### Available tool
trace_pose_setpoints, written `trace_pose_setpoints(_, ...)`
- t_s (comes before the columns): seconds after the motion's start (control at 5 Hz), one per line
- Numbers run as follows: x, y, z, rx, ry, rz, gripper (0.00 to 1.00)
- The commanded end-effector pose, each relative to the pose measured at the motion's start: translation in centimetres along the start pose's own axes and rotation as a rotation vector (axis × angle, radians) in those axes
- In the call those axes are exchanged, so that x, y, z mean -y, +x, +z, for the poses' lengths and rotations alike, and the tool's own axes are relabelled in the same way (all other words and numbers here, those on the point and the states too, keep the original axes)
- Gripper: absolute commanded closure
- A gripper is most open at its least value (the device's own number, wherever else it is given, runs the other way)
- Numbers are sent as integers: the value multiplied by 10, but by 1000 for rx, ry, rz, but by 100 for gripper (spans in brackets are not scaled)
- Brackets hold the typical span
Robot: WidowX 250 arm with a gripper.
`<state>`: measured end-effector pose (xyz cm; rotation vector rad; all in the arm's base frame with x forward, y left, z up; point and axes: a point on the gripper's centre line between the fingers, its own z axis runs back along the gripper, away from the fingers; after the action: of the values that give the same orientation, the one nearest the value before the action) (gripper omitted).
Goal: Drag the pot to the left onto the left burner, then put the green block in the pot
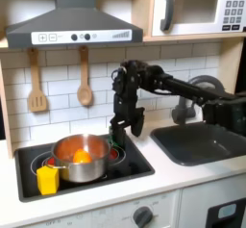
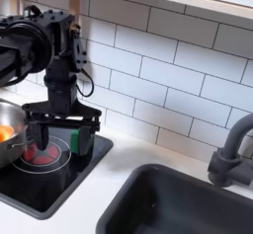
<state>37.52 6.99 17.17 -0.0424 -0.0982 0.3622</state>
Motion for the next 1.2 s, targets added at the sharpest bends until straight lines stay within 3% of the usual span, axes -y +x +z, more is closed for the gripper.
trace_pose_setpoints(0.0,0,7,-2,3,12,19,0)
trace_pose_setpoints(1.0,1,16,-13,-13,16,41,0)
